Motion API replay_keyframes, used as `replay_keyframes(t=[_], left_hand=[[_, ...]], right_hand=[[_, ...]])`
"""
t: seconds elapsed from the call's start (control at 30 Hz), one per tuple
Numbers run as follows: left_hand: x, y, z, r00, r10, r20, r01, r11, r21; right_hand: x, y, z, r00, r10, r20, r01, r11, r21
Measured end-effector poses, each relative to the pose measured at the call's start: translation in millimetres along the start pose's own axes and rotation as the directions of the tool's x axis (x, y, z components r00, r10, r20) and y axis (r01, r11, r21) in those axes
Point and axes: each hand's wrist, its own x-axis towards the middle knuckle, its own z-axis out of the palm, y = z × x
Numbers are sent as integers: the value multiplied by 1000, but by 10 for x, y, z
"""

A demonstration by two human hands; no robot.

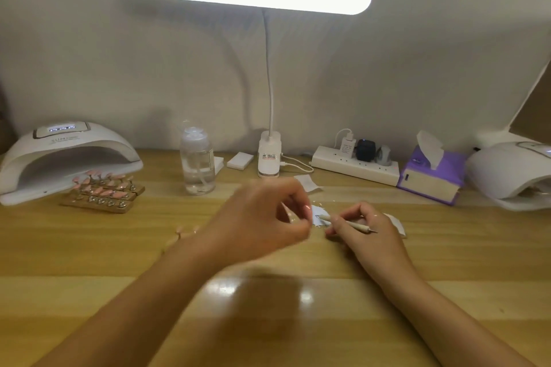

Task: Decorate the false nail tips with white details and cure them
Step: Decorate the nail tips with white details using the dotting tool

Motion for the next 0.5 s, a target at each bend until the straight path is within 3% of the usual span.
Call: replay_keyframes(t=[0.1,0.2,0.3,0.5], left_hand=[[-78,-72,447,998,-21,55,16,996,85],[-123,-189,610,998,3,-55,8,979,202],[-110,-225,618,987,29,-160,7,975,220],[-93,-310,643,991,-52,-121,67,989,130]], right_hand=[[4,-6,-9,1000,20,-14,-20,1000,23],[14,5,-4,999,24,-48,-22,999,50],[19,17,13,1000,17,-14,-18,1000,-18],[27,15,15,1000,-1,-1,0,1000,-16]])
